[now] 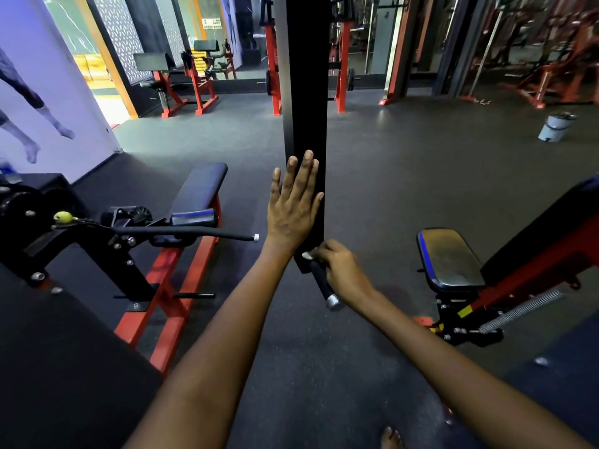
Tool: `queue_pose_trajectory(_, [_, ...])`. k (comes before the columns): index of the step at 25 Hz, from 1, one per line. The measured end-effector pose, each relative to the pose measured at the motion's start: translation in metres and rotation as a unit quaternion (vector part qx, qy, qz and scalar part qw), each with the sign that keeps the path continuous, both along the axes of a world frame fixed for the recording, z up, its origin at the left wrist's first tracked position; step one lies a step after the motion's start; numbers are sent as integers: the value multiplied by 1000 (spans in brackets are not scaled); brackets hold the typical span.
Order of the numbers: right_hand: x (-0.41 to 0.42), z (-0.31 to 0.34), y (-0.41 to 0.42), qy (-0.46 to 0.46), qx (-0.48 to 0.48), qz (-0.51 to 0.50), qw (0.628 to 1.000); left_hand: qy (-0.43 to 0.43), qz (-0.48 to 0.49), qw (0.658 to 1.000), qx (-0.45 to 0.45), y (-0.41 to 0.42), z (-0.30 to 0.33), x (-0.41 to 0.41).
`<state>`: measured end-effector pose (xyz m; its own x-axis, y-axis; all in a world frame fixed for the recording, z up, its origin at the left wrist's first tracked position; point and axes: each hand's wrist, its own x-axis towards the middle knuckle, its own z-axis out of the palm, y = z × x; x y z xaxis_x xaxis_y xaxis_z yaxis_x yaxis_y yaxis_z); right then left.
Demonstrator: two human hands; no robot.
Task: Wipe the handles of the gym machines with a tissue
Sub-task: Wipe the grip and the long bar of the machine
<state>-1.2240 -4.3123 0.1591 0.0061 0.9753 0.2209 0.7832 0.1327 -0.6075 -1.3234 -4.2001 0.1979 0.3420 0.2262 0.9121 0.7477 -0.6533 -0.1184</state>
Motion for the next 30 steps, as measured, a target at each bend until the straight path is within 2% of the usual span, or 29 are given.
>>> queue_pose_trajectory(2, [6, -16, -25, 21, 46, -9, 999, -6, -7, 1000, -2, 0, 1, -1])
queue_pose_trajectory(3, [15, -25, -41, 62, 66, -35, 995, -8, -9, 1000, -2, 0, 2, -1])
queue_pose_trajectory(5, [28, -36, -58, 173, 41, -105, 979, -8, -1, 1000, 5, 0, -1, -1])
queue_pose_trajectory(7, [29, -38, -39, 285, 6, -155, 946, -12, -2, 1000, 2, 0, -1, 1])
queue_pose_trajectory(9, [16, -30, -6, 394, -13, -155, 906, -15, -6, 1000, -4, -1, 0, 3])
queue_pose_trajectory(13, [4, -43, -14, 491, -52, -176, 851, -23, -6, 1000, -7, -1, -1, 1])
queue_pose_trajectory(14, [6, -48, -30, 534, -96, -167, 824, -25, -7, 1000, -7, -1, -2, 0])
queue_pose_trajectory(16, [5, -52, -47, 634, -202, -109, 738, -28, -9, 1000, -5, 0, -5, -2])
queue_pose_trajectory(17, [4, -56, -41, 659, -231, -86, 710, -28, -9, 1000, -3, 0, -5, -1])
queue_pose_trajectory(21, [-10, -34, -8, 722, -250, -97, 638, -12, 11, 1000, 4, -2, -2, -1])
queue_pose_trajectory(23, [-13, -31, -17, 797, -235, -74, 552, -5, 25, 1000, 5, -2, -2, -2])
queue_pose_trajectory(24, [-11, -35, -26, 822, -220, -59, 522, -6, 27, 1000, 1, -2, -3, -2])
queue_pose_trajectory(25, [-4, -45, -33, 822, -221, -59, 522, -10, 28, 1000, -2, -2, -4, -2])
queue_pose_trajectory(28, [23, -69, -45, 781, -242, -60, 573, -1, 40, 999, -7, -3, -6, 1])
queue_pose_trajectory(30, [42, -69, -40, 725, -258, -54, 636, -2, 49, 999, -23, -8, -5, 7])
